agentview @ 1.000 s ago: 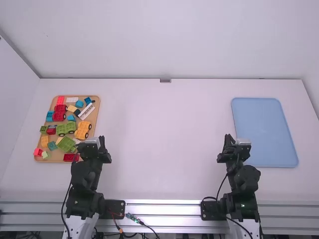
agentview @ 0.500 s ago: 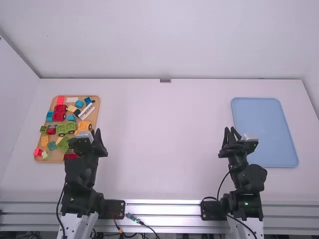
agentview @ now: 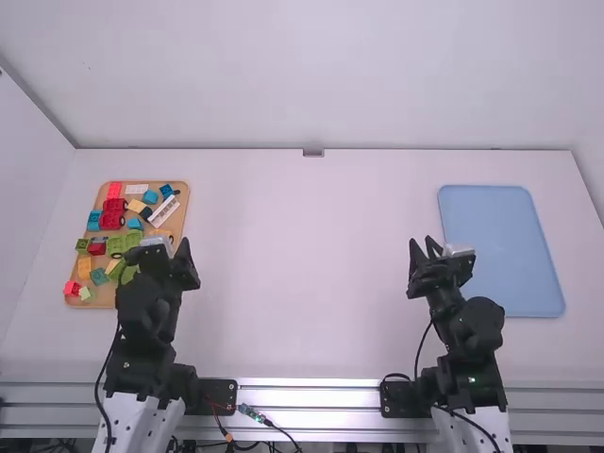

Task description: Assemble lego blocks to make yellow taxi

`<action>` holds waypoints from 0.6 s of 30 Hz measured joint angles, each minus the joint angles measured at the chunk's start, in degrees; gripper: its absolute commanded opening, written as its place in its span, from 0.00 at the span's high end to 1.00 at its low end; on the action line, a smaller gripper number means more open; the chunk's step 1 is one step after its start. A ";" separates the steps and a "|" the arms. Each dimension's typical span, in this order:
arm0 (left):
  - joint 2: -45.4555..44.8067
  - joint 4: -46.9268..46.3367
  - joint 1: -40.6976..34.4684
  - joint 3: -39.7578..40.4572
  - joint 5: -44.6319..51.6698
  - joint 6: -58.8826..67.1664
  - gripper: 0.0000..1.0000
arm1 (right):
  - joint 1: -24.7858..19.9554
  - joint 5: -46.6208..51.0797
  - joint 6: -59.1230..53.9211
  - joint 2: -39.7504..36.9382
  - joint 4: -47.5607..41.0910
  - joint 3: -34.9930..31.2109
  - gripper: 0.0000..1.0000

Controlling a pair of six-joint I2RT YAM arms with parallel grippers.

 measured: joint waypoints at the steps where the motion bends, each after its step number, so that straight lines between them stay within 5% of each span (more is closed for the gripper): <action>1: 0.61 -0.66 0.00 0.63 -0.11 -0.04 0.60 | 0.35 0.22 -0.42 0.31 -0.20 0.39 0.68; 18: 16.92 -14.64 0.00 16.87 -0.11 -0.13 0.29 | 3.15 7.58 -2.27 12.09 -12.39 12.17 0.45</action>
